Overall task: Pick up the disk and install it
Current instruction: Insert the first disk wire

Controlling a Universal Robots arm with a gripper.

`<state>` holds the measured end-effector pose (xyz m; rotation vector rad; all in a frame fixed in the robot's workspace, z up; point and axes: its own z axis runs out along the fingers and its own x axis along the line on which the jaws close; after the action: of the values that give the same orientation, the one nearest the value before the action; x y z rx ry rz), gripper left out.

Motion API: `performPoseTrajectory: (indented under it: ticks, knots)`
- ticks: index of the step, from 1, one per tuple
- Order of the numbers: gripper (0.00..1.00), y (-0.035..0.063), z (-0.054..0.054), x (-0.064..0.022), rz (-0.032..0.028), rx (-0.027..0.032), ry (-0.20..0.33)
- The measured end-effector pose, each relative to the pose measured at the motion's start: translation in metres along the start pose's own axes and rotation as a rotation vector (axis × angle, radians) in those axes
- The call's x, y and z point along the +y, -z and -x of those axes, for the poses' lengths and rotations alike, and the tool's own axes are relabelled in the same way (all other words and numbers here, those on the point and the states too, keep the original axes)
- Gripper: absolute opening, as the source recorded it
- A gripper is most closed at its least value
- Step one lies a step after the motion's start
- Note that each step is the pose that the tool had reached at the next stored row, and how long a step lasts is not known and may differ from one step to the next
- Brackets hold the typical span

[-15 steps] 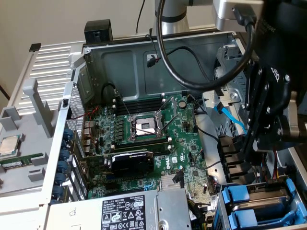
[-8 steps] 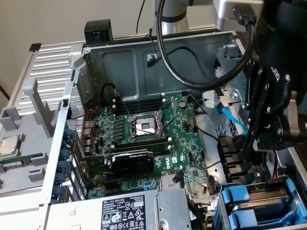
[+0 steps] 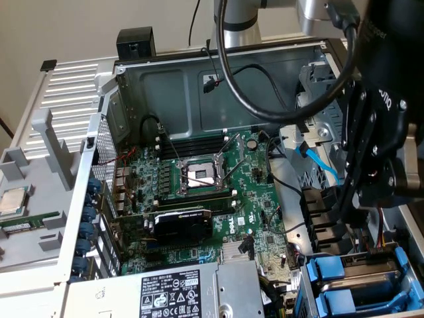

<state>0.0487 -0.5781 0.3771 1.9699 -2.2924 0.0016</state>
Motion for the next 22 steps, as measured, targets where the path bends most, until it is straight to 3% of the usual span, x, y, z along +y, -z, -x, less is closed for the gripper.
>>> performPoseTrajectory:
  ticks: [2, 3, 8, 9, 10, 22]
  knots:
    - [0.16, 0.0002, -0.003, -0.0005, 0.0021, -0.0142, 0.001]
    - [0.16, 0.0001, -0.005, -0.0007, 0.0036, -0.0244, 0.002]
    - [0.16, -0.0001, -0.012, -0.0018, 0.0128, -0.0859, 0.008]
    - [0.16, -0.0002, -0.013, -0.0019, 0.0144, -0.0971, 0.009]
    - [0.16, -0.0003, -0.015, -0.0021, 0.0155, -0.1046, 0.009]
    - [0.16, -0.0003, -0.015, -0.0022, 0.0158, -0.1062, 0.009]
